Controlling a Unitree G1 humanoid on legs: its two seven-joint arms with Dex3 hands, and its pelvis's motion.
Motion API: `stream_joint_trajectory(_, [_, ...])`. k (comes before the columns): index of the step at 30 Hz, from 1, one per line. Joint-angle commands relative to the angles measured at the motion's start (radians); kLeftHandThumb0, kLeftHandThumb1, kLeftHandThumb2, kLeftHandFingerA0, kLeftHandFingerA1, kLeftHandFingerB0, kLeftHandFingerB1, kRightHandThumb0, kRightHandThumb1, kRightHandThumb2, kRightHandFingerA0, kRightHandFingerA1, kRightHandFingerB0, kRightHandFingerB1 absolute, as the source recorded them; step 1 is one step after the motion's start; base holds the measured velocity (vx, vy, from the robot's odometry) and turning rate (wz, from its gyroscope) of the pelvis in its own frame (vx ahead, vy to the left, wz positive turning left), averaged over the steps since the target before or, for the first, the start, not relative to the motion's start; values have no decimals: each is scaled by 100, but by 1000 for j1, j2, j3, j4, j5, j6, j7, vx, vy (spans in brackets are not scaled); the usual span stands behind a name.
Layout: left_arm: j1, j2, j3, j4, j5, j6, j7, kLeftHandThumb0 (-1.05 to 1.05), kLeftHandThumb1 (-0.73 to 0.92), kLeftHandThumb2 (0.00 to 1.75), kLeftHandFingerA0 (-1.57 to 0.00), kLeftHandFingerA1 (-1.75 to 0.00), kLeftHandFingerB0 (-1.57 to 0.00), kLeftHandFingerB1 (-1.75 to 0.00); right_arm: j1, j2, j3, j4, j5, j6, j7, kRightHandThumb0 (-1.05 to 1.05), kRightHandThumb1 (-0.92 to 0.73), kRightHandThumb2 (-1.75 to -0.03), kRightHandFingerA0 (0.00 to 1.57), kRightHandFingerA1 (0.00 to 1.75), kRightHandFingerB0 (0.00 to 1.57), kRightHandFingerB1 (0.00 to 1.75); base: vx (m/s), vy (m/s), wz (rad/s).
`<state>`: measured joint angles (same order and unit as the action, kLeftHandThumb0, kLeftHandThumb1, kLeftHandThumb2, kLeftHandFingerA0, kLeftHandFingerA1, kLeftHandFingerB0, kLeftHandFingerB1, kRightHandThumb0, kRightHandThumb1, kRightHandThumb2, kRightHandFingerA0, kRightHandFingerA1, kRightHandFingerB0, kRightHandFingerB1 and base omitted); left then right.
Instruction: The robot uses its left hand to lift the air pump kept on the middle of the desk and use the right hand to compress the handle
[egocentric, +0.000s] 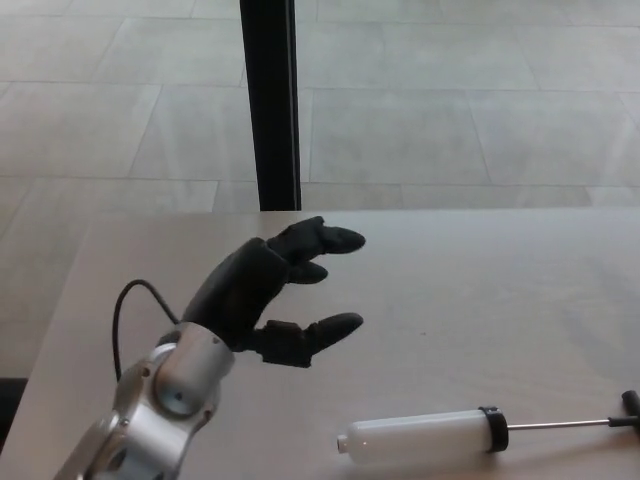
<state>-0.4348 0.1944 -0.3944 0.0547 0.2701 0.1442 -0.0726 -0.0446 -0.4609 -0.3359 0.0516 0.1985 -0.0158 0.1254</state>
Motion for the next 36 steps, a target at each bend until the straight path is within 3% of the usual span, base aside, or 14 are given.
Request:
stream_joint_trajectory(1, [-97, 72, -165, -43, 334, 234, -99, -83, 57, 99, -30, -63, -30, -53, -32, 26, 30, -63, -23, 81, -28, -70, -76, -115, 36, 62, 18, 48, 0, 0, 0])
stream_joint_trajectory(6, [-123, 98, -219, -58, 404, 271, -135, -89, 60, 101, -22, -59, -29, -52, -50, 33, 27, -53, -21, 86, -43, -69, -92, -69, 40, 51, 35, 39, 0, 0, 0])
stream_joint_trajectory(7, [-131, 108, -243, -66, 436, 291, -167, -89, 76, 63, -19, -55, -27, -38, -56, 35, 28, -51, -23, 85, -46, -67, -92, -69, 43, 53, 38, 41, 0, 0, 0])
stream_joint_trajectory(10, [-159, 148, -338, -84, 578, 336, -266, -92, 61, 99, -15, -57, -19, -46, -69, 33, 28, -46, -24, 84, -46, -63, -73, -114, 43, 65, 24, 50, 0, 0, 0])
stream_joint_trajectory(11, [-156, 149, -345, -87, 586, 337, -263, -94, 78, 64, -13, -53, -26, -36, -72, 32, 27, -48, -22, 91, -46, -71, -92, -67, 44, 52, 40, 40, 0, 0, 0])
stream_joint_trajectory(13, [-156, 153, -361, -93, 610, 353, -277, -95, 79, 65, -10, -52, -25, -35, -85, 28, 26, -52, -26, 103, -49, -71, -91, -67, 45, 52, 41, 40, 0, 0, 0])
stream_joint_trajectory(14, [-158, 159, -376, -112, 624, 381, -329, -102, 68, 108, -5, -44, -16, -46, -90, 30, 23, -59, -19, 115, -53, -70, -91, -67, 45, 52, 42, 41, 0, 0, 0])
stream_joint_trajectory(18, [-151, 165, -399, -154, 646, 414, -385, -105, 70, 114, -4, -28, -11, -31, -106, 35, 11, -61, -13, 132, -65, -69, -91, -67, 45, 50, 43, 40, 0, 0, 0])
stream_joint_trajectory(20, [-144, 163, -413, -180, 647, 443, -425, -105, 87, 68, 0, -36, -8, -30, -116, 35, 9, -56, -17, 142, -74, -69, -91, -67, 46, 49, 44, 40, 0, 0, 0])
stream_joint_trajectory(21, [-134, 160, -419, -190, 655, 449, -428, -100, 66, 115, 0, -24, -13, -25, -124, 32, 11, -48, -22, 138, -74, -68, -91, -67, 46, 50, 43, 40, 0, 0, 0])
stream_joint_trajectory(24, [-91, 136, -426, -233, 634, 513, -448, -101, 65, 114, 0, -21, -6, -11, -140, 37, 12, -40, -21, 143, -75, -70, -91, -67, 46, 51, 42, 40, 0, 0, 0])
stream_joint_trajectory(25, [-72, 118, -436, -243, 633, 545, -451, -100, 68, 114, 0, -22, -11, -10, -150, 37, 12, -34, -21, 147, -77, -73, -71, -105, 42, 61, 38, 53, 0, 0, 0])
stream_joint_trajectory(26, [-58, 107, -436, -249, 633, 559, -440, -102, 70, 115, 0, -22, -13, -10, -153, 36, 12, -30, -22, 147, -74, -72, -91, -66, 48, 53, 43, 40, 0, 0, 0])
stream_joint_trajectory(36, [136, -93, -382, -278, 546, 656, -238, -105, 77, 119, 0, -37, 0, -5, -186, 39, 24, 1, -38, 138, -66, -70, -89, -67, 47, 54, 43, 42, 0, 0, 0])
